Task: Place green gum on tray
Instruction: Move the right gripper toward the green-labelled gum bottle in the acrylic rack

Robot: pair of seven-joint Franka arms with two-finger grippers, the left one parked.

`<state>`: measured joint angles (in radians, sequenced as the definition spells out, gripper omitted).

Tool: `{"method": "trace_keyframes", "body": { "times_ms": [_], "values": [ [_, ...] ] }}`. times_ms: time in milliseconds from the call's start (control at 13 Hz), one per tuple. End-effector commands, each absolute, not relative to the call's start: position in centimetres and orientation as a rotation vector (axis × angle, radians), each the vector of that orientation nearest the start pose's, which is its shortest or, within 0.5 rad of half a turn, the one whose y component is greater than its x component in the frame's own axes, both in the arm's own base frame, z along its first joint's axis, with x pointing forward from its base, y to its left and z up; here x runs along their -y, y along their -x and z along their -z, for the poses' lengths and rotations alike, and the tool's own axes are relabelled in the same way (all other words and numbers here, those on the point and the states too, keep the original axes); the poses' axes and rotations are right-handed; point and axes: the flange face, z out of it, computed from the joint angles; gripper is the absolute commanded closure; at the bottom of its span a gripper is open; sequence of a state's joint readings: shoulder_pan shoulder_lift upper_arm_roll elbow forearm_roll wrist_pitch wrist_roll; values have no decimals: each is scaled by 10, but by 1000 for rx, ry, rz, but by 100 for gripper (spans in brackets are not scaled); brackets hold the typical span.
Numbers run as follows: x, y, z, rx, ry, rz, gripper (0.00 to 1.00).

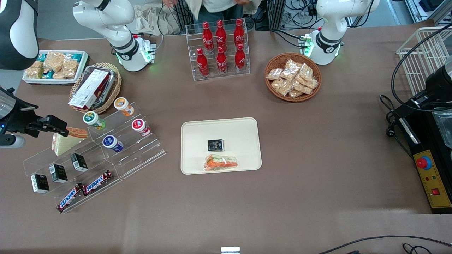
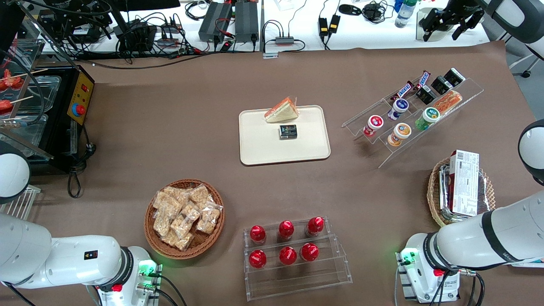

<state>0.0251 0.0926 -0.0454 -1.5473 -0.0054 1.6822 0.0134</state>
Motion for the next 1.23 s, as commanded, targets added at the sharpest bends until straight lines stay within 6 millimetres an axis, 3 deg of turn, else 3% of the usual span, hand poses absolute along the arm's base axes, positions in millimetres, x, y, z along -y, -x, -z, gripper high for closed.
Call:
{"method": "trace_keyframes", "body": {
  "times_ms": [0,462,615,1154],
  "values": [
    [11,-597,-597,-41,3141,82,1],
    [5,-596,-596,-18,3136,75,1],
    [-9,-590,-595,81,3140,44,1],
    [-4,-554,-570,251,3125,-19,1]
  ]
}}
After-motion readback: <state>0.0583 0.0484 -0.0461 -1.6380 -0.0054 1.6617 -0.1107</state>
